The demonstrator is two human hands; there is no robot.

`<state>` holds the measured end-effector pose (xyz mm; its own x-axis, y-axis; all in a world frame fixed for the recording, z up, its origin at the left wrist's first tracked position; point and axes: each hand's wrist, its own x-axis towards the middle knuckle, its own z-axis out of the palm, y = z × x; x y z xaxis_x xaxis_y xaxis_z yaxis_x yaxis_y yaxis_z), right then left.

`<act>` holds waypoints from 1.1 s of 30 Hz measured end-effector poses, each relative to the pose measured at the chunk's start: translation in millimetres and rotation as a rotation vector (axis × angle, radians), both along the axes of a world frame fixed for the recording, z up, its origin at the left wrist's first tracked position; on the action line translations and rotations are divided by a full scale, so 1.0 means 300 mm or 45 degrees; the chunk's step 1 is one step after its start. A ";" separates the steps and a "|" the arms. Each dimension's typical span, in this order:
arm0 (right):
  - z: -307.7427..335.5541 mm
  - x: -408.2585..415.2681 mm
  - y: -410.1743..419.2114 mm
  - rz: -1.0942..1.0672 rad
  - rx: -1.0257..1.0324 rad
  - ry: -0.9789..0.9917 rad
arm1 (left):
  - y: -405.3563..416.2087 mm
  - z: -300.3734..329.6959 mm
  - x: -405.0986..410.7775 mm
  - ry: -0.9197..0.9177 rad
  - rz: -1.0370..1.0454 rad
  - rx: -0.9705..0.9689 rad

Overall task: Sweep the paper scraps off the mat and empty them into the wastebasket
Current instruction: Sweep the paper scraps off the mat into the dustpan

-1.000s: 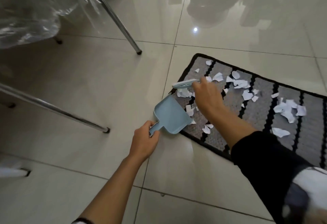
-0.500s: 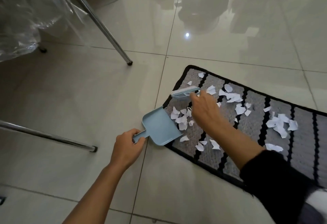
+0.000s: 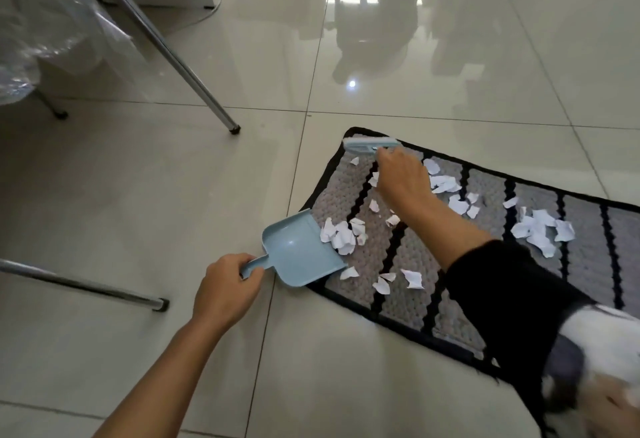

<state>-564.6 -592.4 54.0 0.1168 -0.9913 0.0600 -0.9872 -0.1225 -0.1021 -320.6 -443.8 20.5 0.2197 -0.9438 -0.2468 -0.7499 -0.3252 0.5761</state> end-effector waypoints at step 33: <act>-0.047 -0.019 -0.117 0.047 0.139 -0.040 | -0.045 -0.003 -0.025 0.083 -0.076 -0.023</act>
<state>-570.2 -627.4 40.0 0.1534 -0.9872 -0.0438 -0.9782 -0.1455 -0.1480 -328.0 -457.2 19.6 0.1473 -0.9592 -0.2415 -0.7283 -0.2704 0.6296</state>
